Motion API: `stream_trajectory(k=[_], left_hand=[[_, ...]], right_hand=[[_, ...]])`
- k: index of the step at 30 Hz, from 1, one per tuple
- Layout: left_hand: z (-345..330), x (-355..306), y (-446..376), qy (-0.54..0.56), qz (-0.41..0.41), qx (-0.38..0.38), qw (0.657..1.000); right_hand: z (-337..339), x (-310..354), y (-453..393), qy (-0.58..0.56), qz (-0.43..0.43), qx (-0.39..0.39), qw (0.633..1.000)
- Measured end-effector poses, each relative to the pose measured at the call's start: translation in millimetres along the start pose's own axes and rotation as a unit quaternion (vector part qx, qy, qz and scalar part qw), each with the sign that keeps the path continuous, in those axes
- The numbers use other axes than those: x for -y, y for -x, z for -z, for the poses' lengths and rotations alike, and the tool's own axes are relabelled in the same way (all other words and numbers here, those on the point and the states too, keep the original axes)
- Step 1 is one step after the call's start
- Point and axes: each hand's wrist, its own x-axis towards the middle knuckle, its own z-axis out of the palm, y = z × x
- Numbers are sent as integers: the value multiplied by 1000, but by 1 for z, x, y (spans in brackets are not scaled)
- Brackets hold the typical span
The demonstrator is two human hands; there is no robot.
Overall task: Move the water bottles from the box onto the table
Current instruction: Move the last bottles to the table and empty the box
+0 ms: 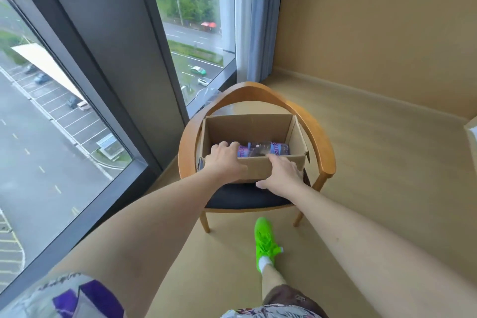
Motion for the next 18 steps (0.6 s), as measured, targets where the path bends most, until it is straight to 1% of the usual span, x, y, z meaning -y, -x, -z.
stream_trajectory(k=[5, 8, 11, 14, 18], left_hand=[[3, 9, -105, -1, 47, 22, 999], [0, 11, -156, -18, 64, 57, 996], [-7, 15, -201, -26, 84, 72, 994], [-22, 20, -229, -5, 103, 96, 990], [-52, 34, -247, -9, 101, 147, 984]], right_hand=[[13, -6, -116, -25, -9, 40, 999], [19, -14, -171, -30, -26, 77, 996], [22, -18, -220, -20, -44, 112, 993], [17, -19, -258, -4, -49, 144, 988], [-3, -18, -290, 3, -60, 196, 979]])
